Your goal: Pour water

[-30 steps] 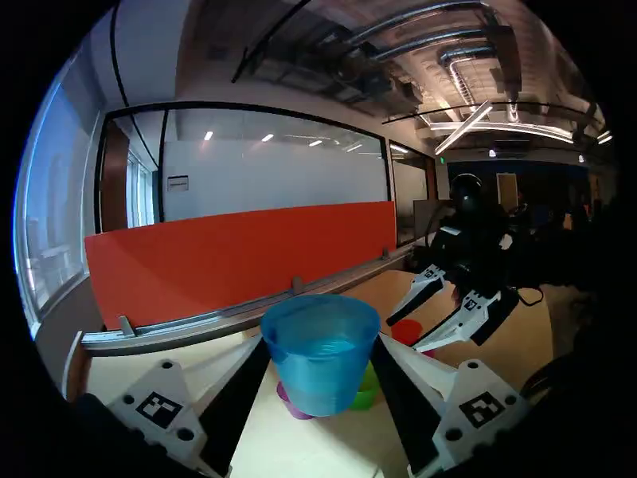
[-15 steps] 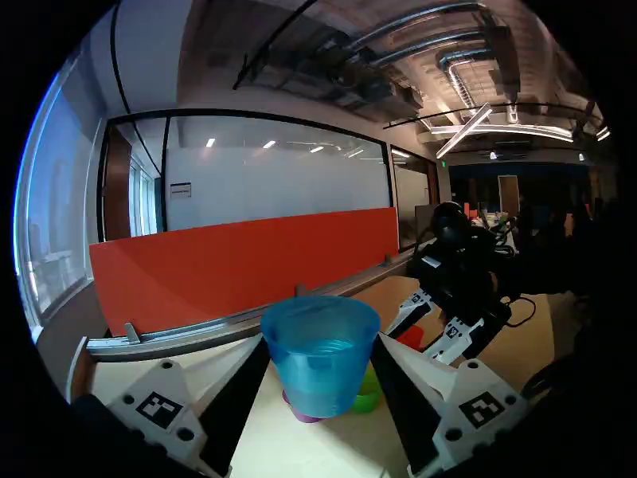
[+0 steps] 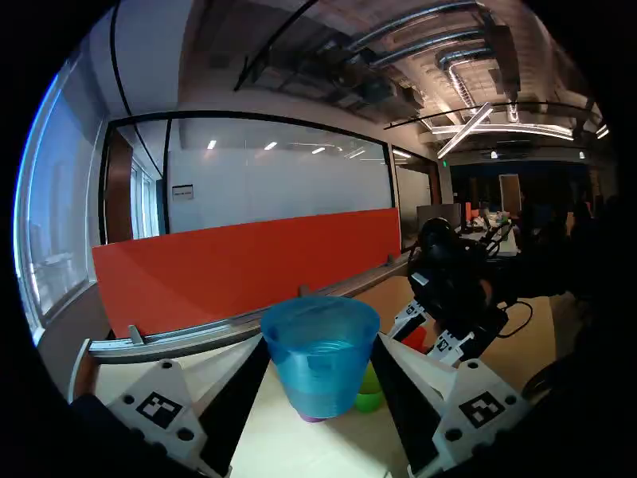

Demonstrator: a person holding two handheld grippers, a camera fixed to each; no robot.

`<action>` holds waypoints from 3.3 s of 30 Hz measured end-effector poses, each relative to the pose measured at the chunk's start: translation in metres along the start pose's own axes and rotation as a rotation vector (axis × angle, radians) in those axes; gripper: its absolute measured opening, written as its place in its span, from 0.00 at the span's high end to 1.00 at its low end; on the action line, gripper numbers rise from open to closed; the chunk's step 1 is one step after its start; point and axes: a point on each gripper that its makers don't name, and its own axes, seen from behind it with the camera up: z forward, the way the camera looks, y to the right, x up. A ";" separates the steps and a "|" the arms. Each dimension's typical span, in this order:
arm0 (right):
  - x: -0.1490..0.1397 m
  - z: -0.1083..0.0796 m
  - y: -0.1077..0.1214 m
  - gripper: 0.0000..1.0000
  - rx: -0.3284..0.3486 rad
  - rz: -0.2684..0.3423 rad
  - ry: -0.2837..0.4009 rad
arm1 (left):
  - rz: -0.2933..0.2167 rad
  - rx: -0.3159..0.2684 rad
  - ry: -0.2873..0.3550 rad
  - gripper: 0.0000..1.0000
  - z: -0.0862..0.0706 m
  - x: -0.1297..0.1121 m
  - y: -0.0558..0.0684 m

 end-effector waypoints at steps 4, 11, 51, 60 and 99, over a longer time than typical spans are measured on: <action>-0.003 0.006 -0.001 0.00 0.003 0.002 -0.017 | 0.002 0.001 -0.003 0.16 -0.001 -0.002 -0.001; -0.009 0.015 -0.001 0.00 0.001 -0.002 -0.041 | 0.007 0.001 -0.008 0.16 -0.002 -0.004 -0.002; -0.018 0.049 0.001 0.05 -0.035 0.001 -0.128 | 0.017 0.006 -0.029 0.16 -0.003 -0.009 -0.005; -0.012 0.047 -0.001 0.07 -0.031 0.030 -0.091 | 0.016 0.007 -0.039 0.16 -0.003 -0.013 -0.006; 0.060 -0.077 -0.011 0.07 -0.094 0.025 0.279 | 0.000 -0.006 -0.056 0.16 0.011 -0.018 0.016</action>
